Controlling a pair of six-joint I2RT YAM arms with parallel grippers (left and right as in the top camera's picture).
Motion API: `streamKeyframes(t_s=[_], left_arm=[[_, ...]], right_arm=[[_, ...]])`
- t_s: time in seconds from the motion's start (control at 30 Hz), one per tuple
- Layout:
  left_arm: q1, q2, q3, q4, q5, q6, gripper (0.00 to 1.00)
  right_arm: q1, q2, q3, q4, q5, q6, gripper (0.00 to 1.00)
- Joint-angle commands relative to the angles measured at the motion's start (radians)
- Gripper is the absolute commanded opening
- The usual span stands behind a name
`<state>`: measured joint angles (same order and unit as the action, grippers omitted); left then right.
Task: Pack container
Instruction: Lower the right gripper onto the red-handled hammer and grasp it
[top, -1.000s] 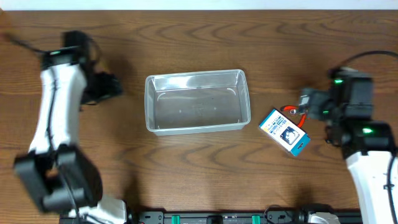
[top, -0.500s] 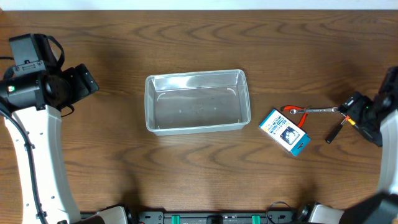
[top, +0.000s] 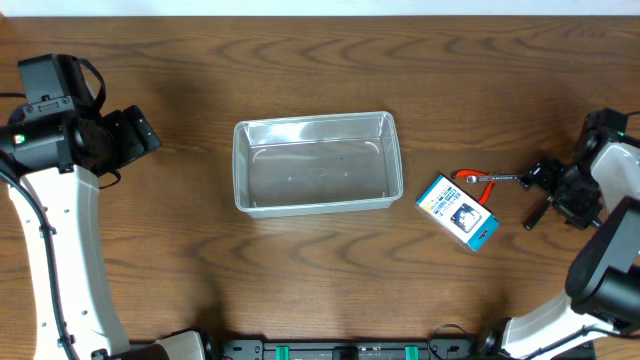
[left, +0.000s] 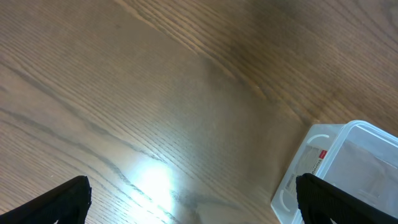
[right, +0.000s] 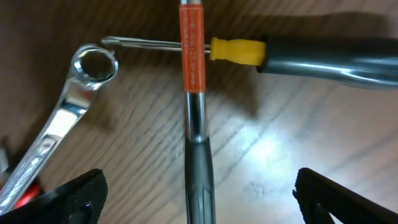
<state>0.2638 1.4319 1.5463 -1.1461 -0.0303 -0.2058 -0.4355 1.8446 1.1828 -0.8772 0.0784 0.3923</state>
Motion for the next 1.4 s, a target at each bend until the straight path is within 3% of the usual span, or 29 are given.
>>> streamKeyframes(t_s=[0.0,0.13,0.5,1.0,1.27,1.37], left_arm=[[-0.001,0.006,0.008,-0.003,-0.004,-0.002,0.98],[-0.001,0.006,0.008,-0.001,-0.004,-0.002,0.98],[-0.001,0.006,0.008,-0.001,-0.004,-0.002,0.98],[-0.001,0.006,0.008,-0.001,-0.004,-0.002,0.98],[-0.001,0.006,0.008,-0.002,-0.004,-0.002,0.98],[-0.001,0.006,0.008,-0.002,-0.004,-0.002,0.98]], right_arm=[[-0.003,0.033,-0.002,0.012,-0.005,-0.016,0.99],[-0.003,0.05,-0.002,0.029,-0.005,-0.017,0.98],[-0.003,0.058,-0.003,0.056,-0.008,-0.073,0.63],[-0.003,0.058,-0.13,0.154,-0.009,-0.075,0.63],[-0.003,0.058,-0.13,0.155,-0.027,-0.075,0.32],[-0.003,0.058,-0.13,0.156,-0.027,-0.075,0.25]])
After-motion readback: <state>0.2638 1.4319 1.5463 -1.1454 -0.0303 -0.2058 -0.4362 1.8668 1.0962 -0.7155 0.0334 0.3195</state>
